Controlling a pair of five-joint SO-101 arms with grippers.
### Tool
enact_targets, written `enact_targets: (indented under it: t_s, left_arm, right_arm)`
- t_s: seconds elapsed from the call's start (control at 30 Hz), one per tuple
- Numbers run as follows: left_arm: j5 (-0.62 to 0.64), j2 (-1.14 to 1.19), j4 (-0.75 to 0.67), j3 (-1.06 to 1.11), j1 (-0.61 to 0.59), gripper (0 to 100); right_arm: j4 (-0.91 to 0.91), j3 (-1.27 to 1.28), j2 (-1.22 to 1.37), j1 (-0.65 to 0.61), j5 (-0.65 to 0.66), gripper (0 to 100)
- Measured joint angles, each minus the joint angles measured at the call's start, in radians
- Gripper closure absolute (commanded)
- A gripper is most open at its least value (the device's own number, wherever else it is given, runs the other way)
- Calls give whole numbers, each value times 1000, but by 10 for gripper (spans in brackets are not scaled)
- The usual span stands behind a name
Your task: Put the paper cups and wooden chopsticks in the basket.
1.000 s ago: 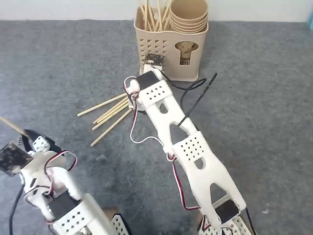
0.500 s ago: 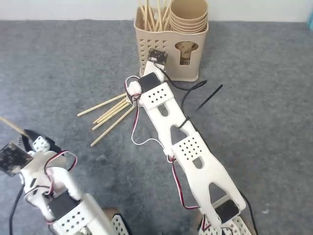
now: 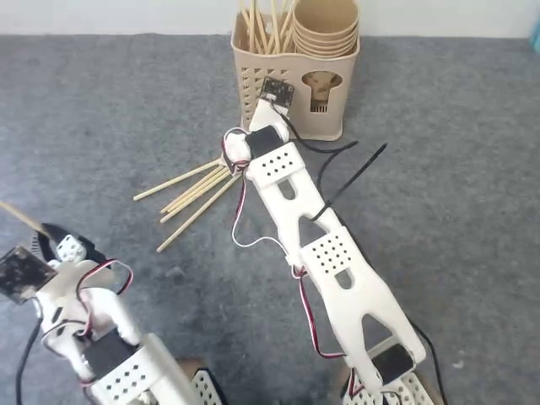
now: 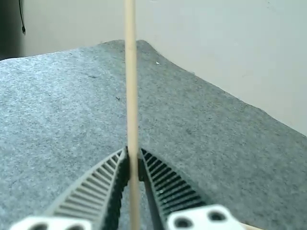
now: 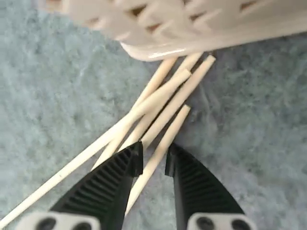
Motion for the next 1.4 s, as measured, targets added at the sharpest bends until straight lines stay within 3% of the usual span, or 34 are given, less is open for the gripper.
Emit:
enact_targets:
  t_s: [0.17,0.47,0.7,0.83,1.1,1.4]
  left_arm:
    - [0,0,0,0,0,987]
    - [0,0,0,0,0,987]
    - [-28,0,0,0,0,987]
    - [-35,0,0,0,0,987]
    - [-38,0,0,0,0,987]
    - [-38,0,0,0,0,987]
  right_arm:
    - [37,43,-11,2,6,892]
    - [230,219,-117,-20,152,893]
    - [235,269,-152,-25,166,895]
    - [235,269,-152,-25,169,996]
    - [247,275,-160,-23,172,992]
    - [252,601,-413,-26,244,992]
